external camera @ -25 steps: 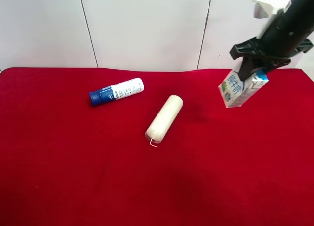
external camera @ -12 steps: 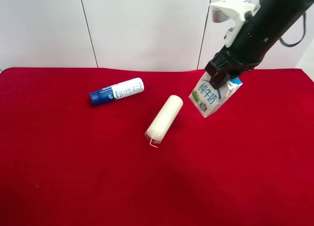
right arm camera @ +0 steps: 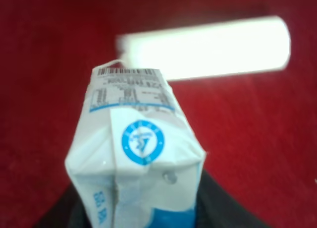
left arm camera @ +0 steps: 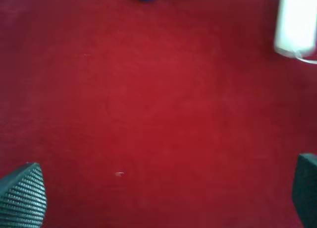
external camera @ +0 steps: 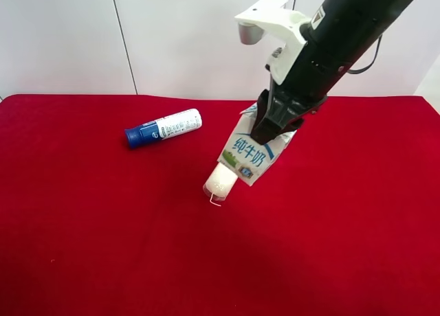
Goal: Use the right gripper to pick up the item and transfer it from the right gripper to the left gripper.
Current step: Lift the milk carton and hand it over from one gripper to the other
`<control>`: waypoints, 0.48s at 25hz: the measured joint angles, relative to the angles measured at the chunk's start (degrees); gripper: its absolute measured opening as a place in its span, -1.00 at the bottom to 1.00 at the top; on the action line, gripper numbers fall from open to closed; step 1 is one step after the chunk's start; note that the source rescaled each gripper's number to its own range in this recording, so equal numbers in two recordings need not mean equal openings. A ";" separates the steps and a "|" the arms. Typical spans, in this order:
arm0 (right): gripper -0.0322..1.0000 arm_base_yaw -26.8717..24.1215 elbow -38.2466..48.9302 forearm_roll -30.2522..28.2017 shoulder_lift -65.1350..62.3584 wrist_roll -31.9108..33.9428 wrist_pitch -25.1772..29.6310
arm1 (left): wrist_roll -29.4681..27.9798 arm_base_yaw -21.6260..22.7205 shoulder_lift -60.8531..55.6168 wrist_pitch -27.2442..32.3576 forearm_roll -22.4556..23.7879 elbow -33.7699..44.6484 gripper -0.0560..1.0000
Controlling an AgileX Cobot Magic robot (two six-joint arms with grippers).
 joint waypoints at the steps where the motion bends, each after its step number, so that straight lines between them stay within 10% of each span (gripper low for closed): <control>1: -0.93 0.39 0.00 0.96 0.00 -1.02 -0.05 | 0.94 -0.57 1.14 0.23 -1.41 -0.70 1.00; 12: -0.94 1.59 0.00 12.59 0.00 -12.74 0.81 | 4.76 -16.23 13.38 3.62 -8.73 -7.00 1.00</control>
